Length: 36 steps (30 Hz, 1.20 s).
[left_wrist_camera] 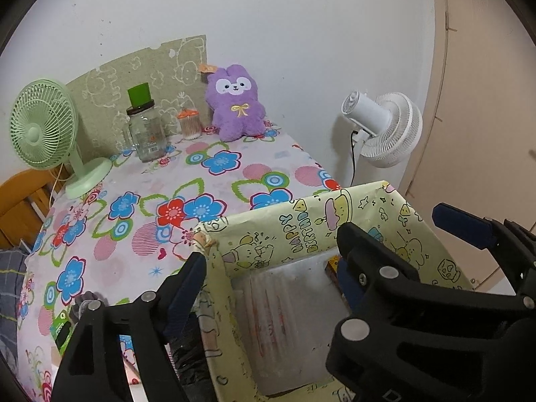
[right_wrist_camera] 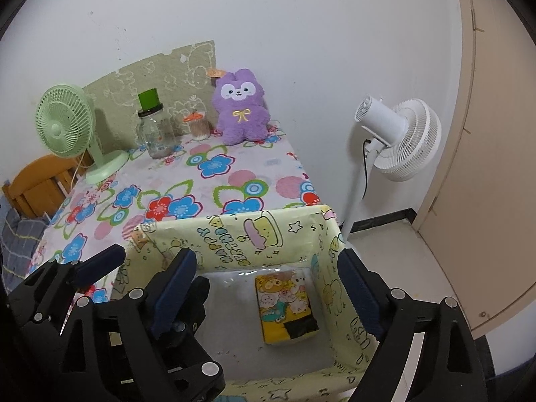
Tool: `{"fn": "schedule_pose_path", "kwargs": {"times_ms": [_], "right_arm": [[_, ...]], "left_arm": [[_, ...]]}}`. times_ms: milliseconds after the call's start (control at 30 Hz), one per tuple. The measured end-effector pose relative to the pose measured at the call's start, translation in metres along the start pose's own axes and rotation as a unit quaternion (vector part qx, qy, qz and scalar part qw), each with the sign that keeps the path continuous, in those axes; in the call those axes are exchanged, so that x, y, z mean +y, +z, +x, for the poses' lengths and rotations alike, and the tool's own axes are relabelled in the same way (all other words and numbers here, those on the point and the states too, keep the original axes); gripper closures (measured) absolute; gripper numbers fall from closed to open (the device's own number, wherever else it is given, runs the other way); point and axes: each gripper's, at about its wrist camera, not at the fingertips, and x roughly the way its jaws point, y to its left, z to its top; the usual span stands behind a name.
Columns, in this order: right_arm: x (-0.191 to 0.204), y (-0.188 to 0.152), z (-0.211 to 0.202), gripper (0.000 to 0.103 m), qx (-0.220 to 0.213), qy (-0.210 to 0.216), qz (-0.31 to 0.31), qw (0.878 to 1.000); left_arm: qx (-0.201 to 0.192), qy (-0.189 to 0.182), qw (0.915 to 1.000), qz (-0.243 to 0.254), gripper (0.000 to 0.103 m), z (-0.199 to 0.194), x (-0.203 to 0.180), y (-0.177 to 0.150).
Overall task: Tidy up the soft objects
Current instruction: 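Drop the yellow pack into the gift box with the right tool while the left tool releases the straws, then grasp the black plastic-wrapped item with the right tool and lift it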
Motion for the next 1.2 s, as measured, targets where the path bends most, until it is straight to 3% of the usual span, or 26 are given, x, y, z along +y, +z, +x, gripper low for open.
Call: {"fn": "schedule_pose_path", "kwargs": {"times_ms": [733,833,1200], "right_arm": [[0.045,-0.012,-0.048,0.014,-0.037,-0.002,-0.006,0.999],[0.051,-0.014,-0.056,0.009,-0.043,-0.002,-0.007,0.999],[0.078,-0.023,-0.083,0.004,-0.067,0.005,-0.016,0.998]], "left_arm": [[-0.037,0.014,0.9992,-0.002,0.011,-0.056,0.032,-0.019],[-0.043,0.015,0.9989,-0.004,0.011,-0.065,0.036,-0.023],[-0.066,0.018,0.9976,-0.01,0.01,-0.096,0.057,-0.038]]}}
